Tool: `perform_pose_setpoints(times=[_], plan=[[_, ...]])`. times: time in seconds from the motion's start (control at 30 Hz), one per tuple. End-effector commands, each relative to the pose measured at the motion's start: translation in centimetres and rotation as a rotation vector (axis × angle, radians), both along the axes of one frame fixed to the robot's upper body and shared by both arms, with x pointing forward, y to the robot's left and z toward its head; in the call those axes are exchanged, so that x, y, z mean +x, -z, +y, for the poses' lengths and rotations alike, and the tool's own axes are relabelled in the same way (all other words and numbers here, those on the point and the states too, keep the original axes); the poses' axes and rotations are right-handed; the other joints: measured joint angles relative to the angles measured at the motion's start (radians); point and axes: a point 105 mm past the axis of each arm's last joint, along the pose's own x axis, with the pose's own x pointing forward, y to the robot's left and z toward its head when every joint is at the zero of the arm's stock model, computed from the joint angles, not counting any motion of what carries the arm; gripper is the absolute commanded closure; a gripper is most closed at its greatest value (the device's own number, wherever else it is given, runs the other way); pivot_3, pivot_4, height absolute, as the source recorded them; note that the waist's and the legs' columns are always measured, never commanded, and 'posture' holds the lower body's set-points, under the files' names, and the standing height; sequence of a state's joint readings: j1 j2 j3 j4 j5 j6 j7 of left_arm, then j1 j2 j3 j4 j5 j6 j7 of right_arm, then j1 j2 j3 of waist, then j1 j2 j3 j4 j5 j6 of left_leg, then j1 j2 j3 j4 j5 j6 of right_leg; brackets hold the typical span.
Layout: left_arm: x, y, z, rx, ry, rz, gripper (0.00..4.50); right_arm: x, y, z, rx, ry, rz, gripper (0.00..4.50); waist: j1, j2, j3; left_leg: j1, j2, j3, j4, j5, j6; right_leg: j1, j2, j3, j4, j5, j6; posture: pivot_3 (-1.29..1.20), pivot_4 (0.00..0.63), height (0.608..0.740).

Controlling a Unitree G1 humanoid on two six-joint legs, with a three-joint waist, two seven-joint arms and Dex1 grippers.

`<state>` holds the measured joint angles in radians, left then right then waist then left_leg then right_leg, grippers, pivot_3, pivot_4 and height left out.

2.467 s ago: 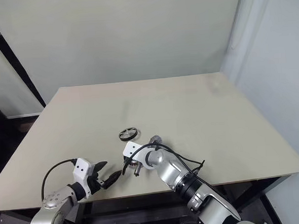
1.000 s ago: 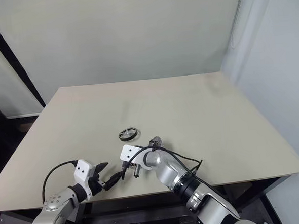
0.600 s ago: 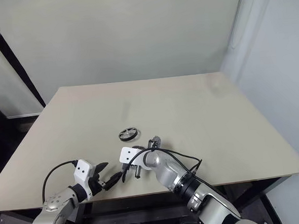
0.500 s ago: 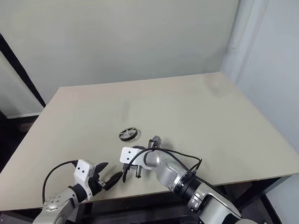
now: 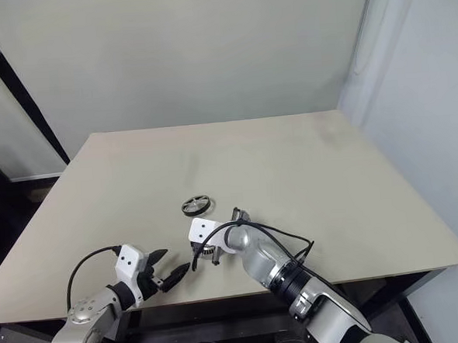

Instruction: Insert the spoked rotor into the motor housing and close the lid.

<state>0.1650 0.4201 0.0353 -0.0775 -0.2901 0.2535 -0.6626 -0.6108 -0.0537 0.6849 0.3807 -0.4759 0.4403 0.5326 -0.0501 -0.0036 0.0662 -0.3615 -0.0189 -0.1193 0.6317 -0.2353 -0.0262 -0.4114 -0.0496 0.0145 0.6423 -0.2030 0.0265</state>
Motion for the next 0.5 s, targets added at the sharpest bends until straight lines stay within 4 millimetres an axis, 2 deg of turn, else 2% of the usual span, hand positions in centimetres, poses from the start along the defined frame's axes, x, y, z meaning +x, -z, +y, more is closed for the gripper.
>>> perform_pose_setpoints(times=[0.03,0.5], plan=[[0.5,-1.5,-0.4,0.001,0.016,-0.066,0.00,0.1,-1.1,0.5,-0.022,-0.038,-0.044,4.48,0.000,0.000,0.000,0.000,0.000,0.000,0.000,0.000,0.000,0.000,0.000,0.000,0.000,0.000,0.000,0.00,0.000,0.740],[0.5,-1.5,-0.3,0.005,0.016,-0.061,0.00,-1.4,-0.3,1.3,0.011,-0.073,0.044,4.48,-0.001,0.000,0.000,0.001,0.000,0.000,0.000,0.000,0.000,0.000,0.000,0.000,0.000,0.000,0.000,0.00,0.000,0.740]])
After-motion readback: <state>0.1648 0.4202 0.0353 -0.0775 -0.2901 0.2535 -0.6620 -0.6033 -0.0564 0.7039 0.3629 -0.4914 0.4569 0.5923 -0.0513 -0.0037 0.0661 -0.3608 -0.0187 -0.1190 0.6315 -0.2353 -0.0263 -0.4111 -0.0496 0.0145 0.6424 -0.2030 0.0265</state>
